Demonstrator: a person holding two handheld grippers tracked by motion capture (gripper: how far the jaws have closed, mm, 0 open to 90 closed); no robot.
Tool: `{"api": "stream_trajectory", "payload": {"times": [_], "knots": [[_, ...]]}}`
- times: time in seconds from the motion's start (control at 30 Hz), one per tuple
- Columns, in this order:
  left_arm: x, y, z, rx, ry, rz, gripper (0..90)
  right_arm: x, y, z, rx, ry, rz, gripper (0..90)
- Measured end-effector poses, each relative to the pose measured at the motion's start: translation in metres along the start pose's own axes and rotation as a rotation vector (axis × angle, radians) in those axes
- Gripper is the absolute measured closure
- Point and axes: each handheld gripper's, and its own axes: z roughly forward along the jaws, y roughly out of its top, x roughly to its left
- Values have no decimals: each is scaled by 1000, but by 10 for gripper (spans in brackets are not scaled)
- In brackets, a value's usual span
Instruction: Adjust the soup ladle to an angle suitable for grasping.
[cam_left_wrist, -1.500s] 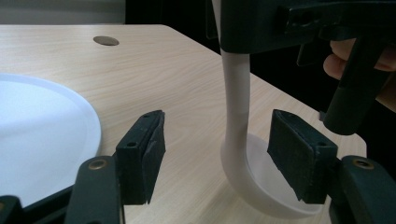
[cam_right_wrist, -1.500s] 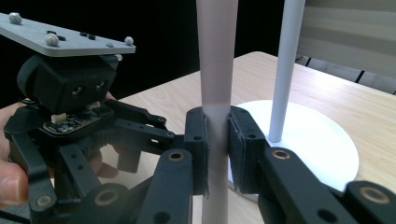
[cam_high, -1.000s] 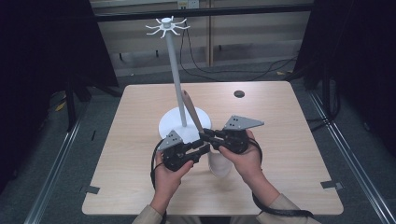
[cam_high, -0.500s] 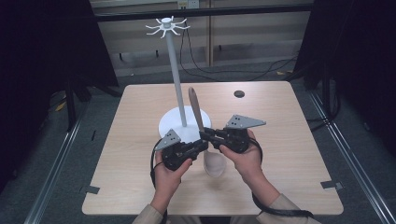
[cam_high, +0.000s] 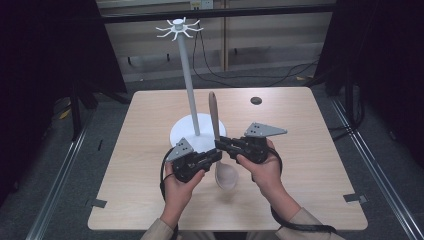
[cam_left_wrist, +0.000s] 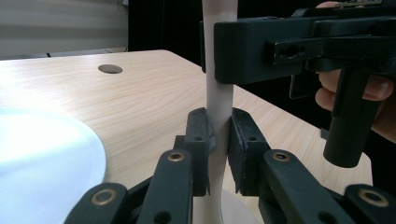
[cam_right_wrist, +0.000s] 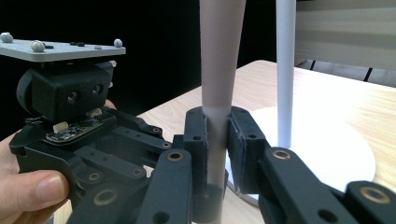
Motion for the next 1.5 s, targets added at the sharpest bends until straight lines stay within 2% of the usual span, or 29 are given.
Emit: {"api": "stream_trajectory", "payload": {"times": [0.23, 0.47, 0.63, 0.83, 0.93, 0.97, 1.17, 1.23, 1.33, 1.37, 1.4, 1.47, 1.5], "knots": [[1, 1, -1, 16, 0, 7, 797, 0, -1, 1, 9, 1, -6, 785], [0, 3, -3, 13, -9, 19, 800, 2, 1, 1, -7, -8, -19, 756], [2, 3, -5, 27, -6, 28, 800, 0, 3, -3, -24, -20, -14, 673], [4, 4, -7, 34, 14, 33, 800, -4, 1, -13, -15, -43, -35, 501], [5, 5, -8, 26, 4, 31, 799, -9, -4, -19, 10, -66, -50, 392], [5, 6, -9, 32, 19, 28, 800, -11, -7, -21, 19, -81, -55, 352], [7, 9, -11, 27, 9, 32, 799, -21, -23, -33, 74, -131, -83, 220], [8, 11, -12, 32, 10, 37, 799, -24, -29, -36, 101, -149, -83, 173], [9, 13, -14, 27, 7, 23, 799, -28, -37, -39, 123, -169, -88, 108], [9, 13, -14, 27, 7, 23, 799, -28, -37, -39, 123, -169, -88, 108], [11, 15, -14, 36, 5, 27, 799, -30, -43, -41, 141, -183, -79, 70], [11, 16, -15, 33, 3, 22, 799, -31, -46, -42, 143, -188, -75, 60], [11, 18, -15, 39, 6, 25, 799, -33, -53, -44, 160, -198, -67, 37]]}}
